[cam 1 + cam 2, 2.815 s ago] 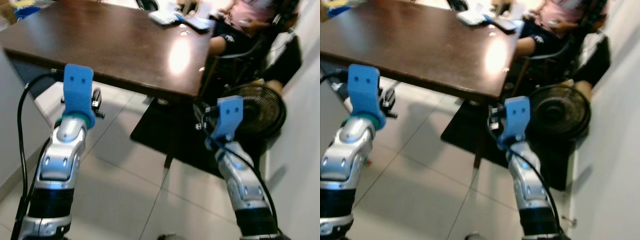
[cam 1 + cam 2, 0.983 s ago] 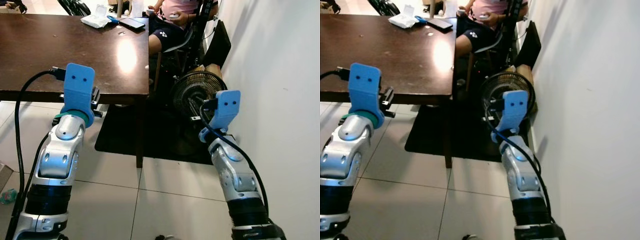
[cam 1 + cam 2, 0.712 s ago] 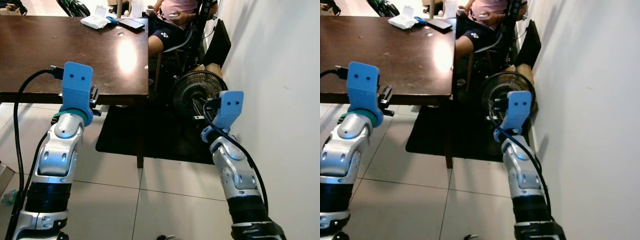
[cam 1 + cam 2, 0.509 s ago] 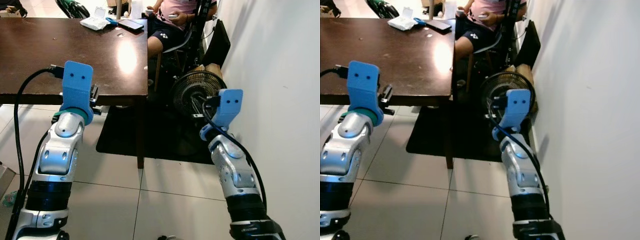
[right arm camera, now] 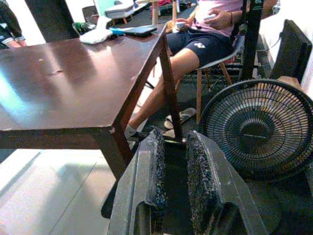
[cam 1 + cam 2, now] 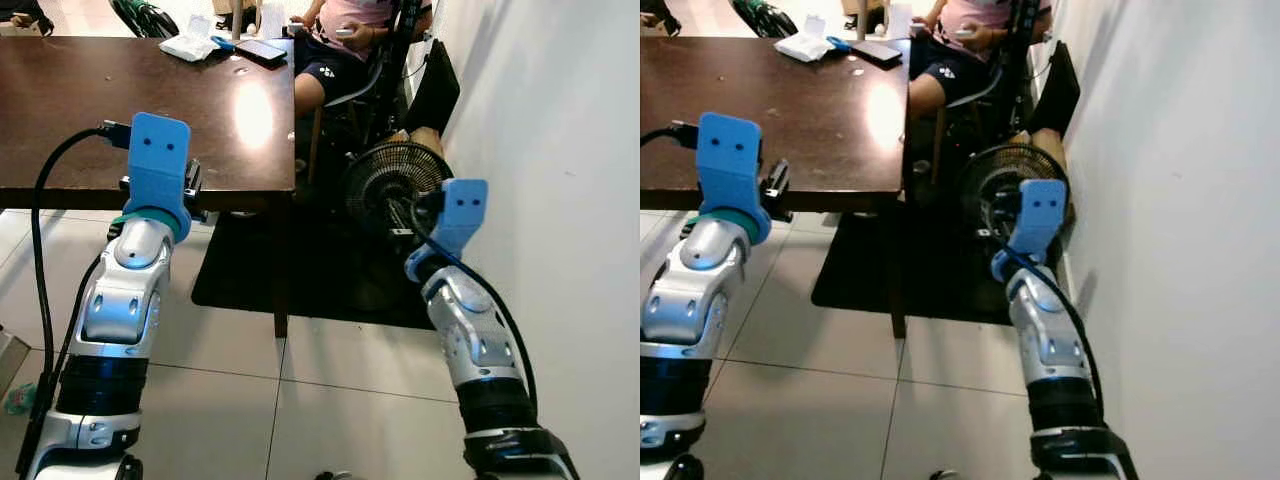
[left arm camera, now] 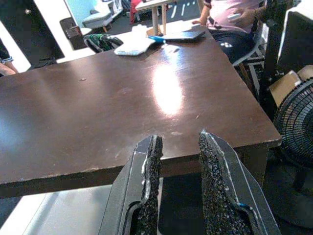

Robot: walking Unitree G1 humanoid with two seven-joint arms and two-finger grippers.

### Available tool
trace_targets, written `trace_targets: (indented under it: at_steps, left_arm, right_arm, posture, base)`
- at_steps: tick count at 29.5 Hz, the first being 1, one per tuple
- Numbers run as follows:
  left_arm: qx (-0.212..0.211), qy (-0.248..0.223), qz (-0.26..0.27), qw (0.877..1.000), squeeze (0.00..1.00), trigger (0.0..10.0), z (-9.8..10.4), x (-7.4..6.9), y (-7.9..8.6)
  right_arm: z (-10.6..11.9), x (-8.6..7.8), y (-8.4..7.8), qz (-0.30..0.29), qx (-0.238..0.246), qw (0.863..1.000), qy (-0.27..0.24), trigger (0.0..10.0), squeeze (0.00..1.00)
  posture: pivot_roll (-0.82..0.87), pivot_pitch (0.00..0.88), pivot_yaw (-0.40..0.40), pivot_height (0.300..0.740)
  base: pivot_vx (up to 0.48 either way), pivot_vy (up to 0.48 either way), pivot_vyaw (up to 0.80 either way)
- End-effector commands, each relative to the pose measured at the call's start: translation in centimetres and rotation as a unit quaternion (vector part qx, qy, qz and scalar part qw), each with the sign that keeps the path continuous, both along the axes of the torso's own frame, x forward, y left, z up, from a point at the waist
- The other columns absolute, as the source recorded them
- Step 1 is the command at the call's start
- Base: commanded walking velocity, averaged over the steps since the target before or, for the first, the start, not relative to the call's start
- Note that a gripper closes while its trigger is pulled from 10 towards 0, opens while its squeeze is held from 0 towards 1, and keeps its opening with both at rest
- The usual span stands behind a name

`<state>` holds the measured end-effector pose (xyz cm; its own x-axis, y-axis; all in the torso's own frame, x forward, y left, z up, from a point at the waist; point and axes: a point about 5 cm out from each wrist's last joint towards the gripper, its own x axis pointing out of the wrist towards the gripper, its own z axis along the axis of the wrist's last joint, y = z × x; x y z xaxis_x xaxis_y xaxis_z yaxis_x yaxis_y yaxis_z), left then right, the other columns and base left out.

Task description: Hang keys on a hook

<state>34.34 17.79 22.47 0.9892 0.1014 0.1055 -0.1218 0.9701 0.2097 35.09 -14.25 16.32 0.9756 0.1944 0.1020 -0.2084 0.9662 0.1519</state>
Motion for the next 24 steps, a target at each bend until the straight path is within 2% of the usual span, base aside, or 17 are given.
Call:
trace_targets:
  at_steps: [1, 24]
  left_arm:
    - [0.009, 0.004, 0.004, 1.0, 0.0, 10.0, -0.29, 0.12, 0.0]
    - [0.02, 0.009, 0.001, 1.0, 0.0, 10.0, -0.82, 0.12, 0.15]
  right_arm:
    - [-0.3, 0.12, 0.13, 0.004, 0.006, 1.0, 0.011, 10.0, 0.0]
    - [-0.66, 0.26, 0.19, 0.005, 0.008, 1.0, 0.018, 10.0, 0.0]
  posture:
    - [0.01, 0.0, 0.067, 0.74]
    - [0.02, 0.0, 0.075, 0.74]
  base:
    - [0.0, 0.0, 0.0]
    - [0.0, 0.0, 0.0]
